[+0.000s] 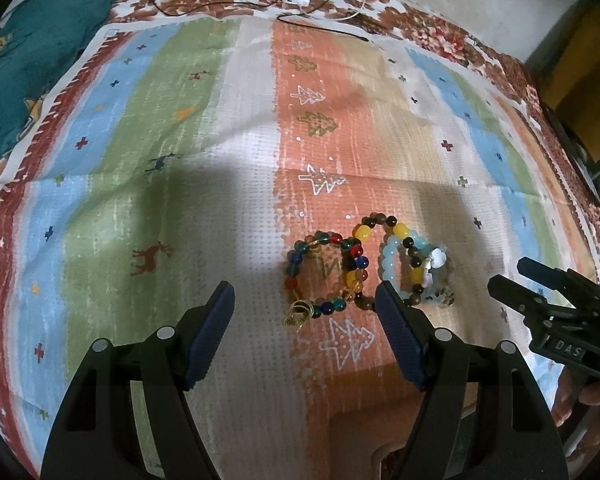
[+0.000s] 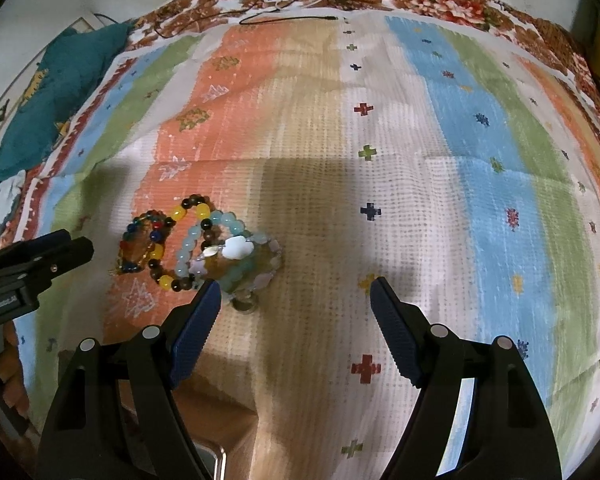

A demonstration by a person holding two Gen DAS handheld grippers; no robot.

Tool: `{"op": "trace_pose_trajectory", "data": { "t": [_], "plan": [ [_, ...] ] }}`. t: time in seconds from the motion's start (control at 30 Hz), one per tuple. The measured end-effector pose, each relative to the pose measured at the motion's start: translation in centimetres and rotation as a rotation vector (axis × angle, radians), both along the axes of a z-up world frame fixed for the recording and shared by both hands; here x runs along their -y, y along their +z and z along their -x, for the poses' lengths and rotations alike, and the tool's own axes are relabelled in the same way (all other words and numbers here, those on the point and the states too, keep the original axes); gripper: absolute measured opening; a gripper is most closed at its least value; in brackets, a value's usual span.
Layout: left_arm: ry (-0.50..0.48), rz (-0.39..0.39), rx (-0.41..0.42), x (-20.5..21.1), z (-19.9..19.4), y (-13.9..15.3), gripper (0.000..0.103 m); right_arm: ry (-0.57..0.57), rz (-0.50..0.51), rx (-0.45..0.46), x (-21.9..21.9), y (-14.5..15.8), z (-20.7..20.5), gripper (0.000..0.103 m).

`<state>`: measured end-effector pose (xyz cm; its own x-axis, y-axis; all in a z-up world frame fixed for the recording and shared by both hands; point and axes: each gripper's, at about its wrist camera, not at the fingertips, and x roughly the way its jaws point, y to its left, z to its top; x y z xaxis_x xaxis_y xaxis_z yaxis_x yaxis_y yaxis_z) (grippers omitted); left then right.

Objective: Organize jewelry
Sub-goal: 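Move both open tools back to the remaining bracelets, then grasp the multicolour bead bracelet with the left tool while the right tool grasps the white bead bracelet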

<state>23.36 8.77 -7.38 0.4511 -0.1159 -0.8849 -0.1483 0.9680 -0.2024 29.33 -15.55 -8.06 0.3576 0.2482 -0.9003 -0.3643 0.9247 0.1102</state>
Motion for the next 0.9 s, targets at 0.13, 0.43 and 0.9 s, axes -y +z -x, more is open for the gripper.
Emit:
{"op": "trace_pose_trajectory", "data": {
  "t": [0.13,0.43,0.9],
  "plan": [
    [-0.004,-0.002,-0.010,0.0,-0.4,-0.4,0.072,-0.005,0.011,-0.007,-0.1,-0.6,-0.6,0.077],
    [-0.013,-0.013,-0.032,-0.2,-1.5,-1.5,0.072,-0.018,0.043,-0.021,-0.6,-2.0,-1.9,0.077],
    [-0.039,-0.028,-0.071,0.0,-3.1,-3.2,0.070,-0.019,0.071,-0.038,-1.2,-3.5,-3.3,0.077]
  ]
}}
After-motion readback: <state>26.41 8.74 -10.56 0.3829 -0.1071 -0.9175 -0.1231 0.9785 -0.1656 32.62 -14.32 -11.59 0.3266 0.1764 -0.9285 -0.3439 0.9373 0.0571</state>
